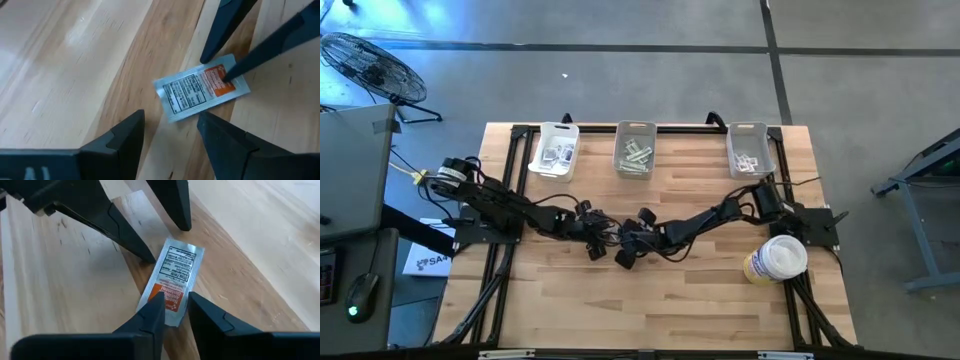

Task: Pick & Place First Aid Supplies
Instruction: Put the orange pad into the right gray bin

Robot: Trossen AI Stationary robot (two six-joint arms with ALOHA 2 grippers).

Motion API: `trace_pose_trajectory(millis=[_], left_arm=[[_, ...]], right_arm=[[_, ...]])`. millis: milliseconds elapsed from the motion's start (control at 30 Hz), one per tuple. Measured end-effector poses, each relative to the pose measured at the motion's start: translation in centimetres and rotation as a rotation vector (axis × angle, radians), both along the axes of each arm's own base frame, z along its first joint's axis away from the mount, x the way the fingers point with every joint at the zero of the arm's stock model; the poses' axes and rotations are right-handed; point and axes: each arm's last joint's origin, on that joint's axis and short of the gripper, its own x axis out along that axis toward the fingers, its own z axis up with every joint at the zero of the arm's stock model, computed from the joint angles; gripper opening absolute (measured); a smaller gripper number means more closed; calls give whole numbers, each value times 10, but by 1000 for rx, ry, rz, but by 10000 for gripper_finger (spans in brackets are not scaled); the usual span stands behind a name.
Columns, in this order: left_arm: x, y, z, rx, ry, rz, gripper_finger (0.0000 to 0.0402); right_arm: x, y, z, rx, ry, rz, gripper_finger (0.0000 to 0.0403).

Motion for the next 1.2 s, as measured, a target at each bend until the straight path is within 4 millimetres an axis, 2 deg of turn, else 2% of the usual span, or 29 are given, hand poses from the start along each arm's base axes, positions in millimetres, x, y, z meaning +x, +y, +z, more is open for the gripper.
trace_pose_trajectory(millis=[233,433,567,667,833,1067,1200], left_arm=[[0,0,1,2,5,-8,192],[-4,1,12,-2,-22,-11,192],[-6,1,13,-3,-12,-4,192],[-7,2,13,-3,-2,-2,192],[-7,2,12,-10,0,10,192],[-7,2,13,-12,-2,10,192],[-7,1,13,-13,-4,10,192]], right_arm=[[-4,-1,-4,-31,59,12,10],[-5,-2,-4,-45,73,18,14],[-8,-2,6,-37,84,36,5],[-14,-2,20,-34,108,48,4],[-31,-7,60,-46,154,18,3],[-88,-36,118,-115,360,-234,2],[-121,-54,142,-163,435,-422,2]])
